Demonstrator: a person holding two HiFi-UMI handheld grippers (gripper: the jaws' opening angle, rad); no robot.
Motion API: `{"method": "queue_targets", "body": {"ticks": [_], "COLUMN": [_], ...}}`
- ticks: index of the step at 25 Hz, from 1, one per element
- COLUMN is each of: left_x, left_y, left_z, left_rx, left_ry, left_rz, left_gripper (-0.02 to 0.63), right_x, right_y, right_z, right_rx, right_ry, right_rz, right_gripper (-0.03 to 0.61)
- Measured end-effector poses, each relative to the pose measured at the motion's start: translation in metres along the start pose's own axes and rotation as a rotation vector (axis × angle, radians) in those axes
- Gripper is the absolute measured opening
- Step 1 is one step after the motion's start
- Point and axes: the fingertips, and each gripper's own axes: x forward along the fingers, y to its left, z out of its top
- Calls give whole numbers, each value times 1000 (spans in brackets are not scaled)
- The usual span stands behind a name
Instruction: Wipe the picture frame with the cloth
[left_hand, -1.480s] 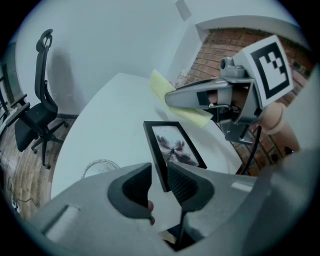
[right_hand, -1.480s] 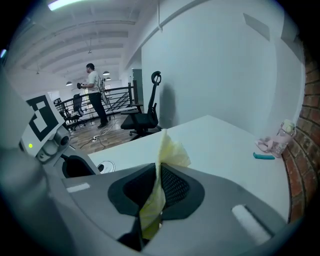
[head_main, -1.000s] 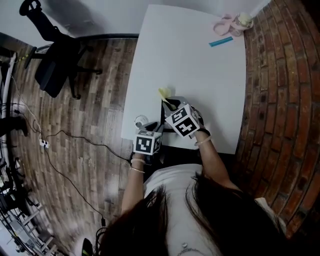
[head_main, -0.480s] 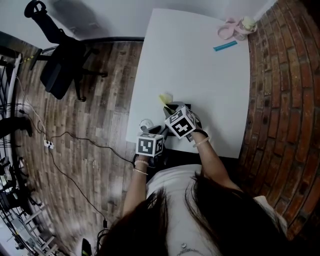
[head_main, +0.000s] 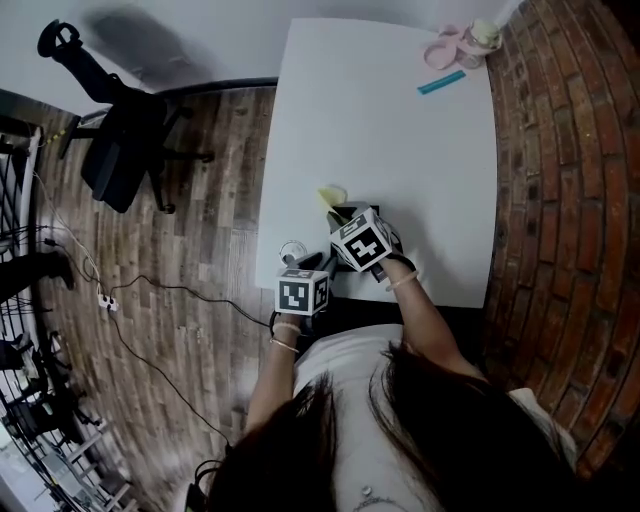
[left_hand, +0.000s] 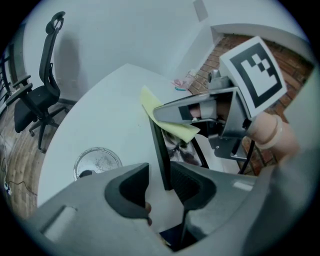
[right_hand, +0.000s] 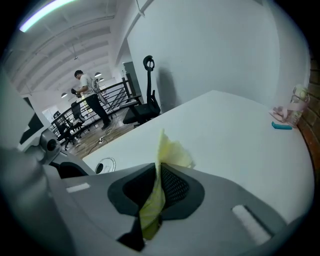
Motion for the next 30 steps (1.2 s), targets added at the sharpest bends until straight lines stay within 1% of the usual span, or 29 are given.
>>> {"method": "queue_targets", "body": {"ticks": [5,16,20,25,30], "left_x": [1,2,2,1,2], "left_y": [0,-1,0,1,0], "left_z": [1,0,1,1,0], "left_rx": [13,8,20,16,18], "left_ry": [13,36,44,52,52], "left_rz": [13,4,2,-2,-1], "left_gripper": [146,147,155,160,160], "right_x": [-4,-11,-14,-18,-19], "right_y": [-9,-21,-26,-31,-39], "right_z": [-4,-11,-14,-18,-20], "right_rx": [26,58,73,89,112], "right_ry": [1,-9,-1,2,-16], "right_rz": [-20,-50,-63,-78,-93], "right_gripper": [40,40,40,40,40]}}
